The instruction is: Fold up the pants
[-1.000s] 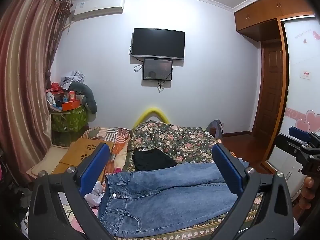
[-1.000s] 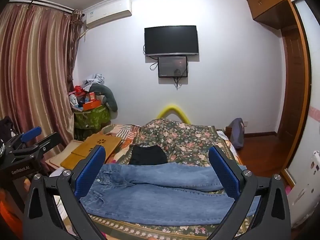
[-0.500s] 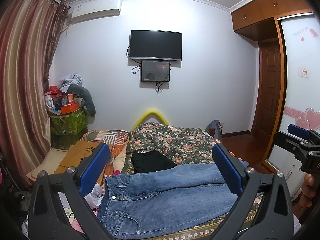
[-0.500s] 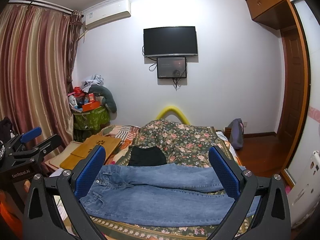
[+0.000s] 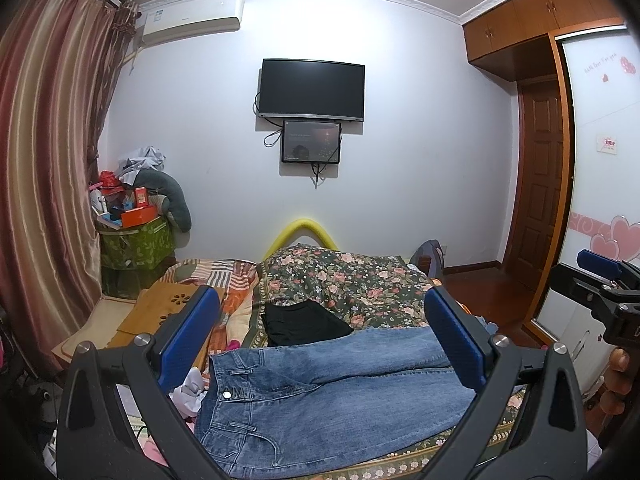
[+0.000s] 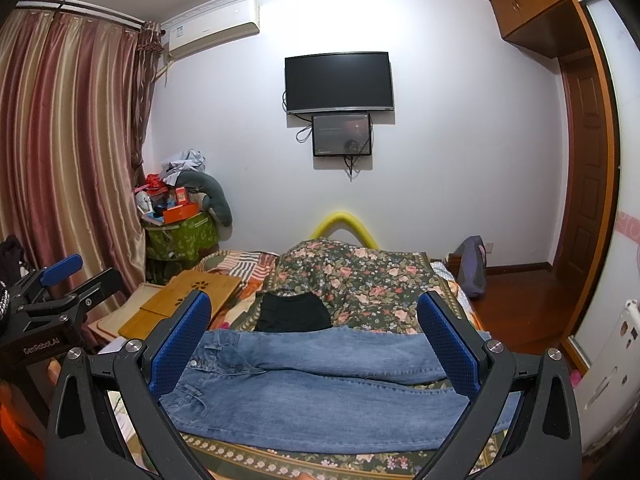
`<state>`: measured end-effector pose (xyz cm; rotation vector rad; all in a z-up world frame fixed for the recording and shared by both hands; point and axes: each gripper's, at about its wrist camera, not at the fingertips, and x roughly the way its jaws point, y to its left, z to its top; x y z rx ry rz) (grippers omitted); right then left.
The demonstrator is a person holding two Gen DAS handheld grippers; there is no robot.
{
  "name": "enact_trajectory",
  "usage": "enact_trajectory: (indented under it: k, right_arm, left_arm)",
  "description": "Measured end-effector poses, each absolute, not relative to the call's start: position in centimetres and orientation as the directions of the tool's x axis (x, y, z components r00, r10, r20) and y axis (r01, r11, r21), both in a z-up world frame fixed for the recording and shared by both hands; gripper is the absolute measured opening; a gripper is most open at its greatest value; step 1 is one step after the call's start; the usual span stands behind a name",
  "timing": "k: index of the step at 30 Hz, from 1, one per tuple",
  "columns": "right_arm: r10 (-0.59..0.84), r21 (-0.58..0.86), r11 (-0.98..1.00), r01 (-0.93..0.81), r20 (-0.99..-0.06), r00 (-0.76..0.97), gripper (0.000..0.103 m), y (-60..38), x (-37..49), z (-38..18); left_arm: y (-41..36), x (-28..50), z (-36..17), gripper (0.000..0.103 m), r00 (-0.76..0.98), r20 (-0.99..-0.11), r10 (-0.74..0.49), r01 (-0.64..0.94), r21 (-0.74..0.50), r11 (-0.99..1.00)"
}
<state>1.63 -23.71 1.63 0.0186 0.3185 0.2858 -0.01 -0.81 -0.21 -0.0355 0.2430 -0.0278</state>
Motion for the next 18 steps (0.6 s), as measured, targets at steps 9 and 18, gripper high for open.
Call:
enact_trajectory:
  k: [9,18]
  right_arm:
    - [0.274,0.064,0.962,-0.267,-0.307,0.912,0.102,-23.68,1.47,1.66]
    - [0.272,0.062,0.962,-0.267,-0.307,0.912,0.102,-23.57,1.41,1.63]
  left_arm:
    - [-1.04,0.33,-0.12,0.103,0.969,-0.245,-0.032,0.022,-0.042,0.999]
    - [-0.64,0.28,-0.20,0.103,0.970,-0.240,-0.034,0.024,-0.045,0.999]
